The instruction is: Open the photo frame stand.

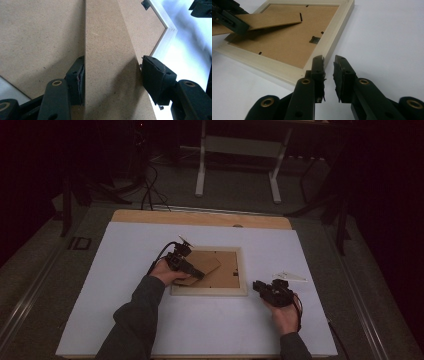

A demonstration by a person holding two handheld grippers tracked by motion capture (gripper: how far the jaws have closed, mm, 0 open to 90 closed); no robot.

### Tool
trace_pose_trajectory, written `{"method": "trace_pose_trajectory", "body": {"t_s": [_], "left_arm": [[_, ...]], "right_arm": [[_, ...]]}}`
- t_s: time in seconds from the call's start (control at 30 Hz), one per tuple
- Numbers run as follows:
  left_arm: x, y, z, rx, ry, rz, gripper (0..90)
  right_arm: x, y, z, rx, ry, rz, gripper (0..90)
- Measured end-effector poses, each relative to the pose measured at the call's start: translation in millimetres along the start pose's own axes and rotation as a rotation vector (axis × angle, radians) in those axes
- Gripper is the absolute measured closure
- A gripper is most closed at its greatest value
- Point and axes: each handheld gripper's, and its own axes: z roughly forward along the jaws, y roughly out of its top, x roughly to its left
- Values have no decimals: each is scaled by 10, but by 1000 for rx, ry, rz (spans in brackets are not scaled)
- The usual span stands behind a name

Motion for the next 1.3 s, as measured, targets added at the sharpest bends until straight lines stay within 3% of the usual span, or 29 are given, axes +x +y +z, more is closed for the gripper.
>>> {"method": "trace_pose_trajectory", "body": {"t_s": [0.33,0.73,1.3], "left_arm": [[-64,-1,17,13,61,41,427],[-139,-4,0,-6,110,81,426],[-321,-27,-33,-66,203,165,424]], "right_arm": [[12,-4,8,2,3,-1,781],[42,36,-8,-2,-3,-17,782],[135,478,-42,-9,-24,-125,780]]}}
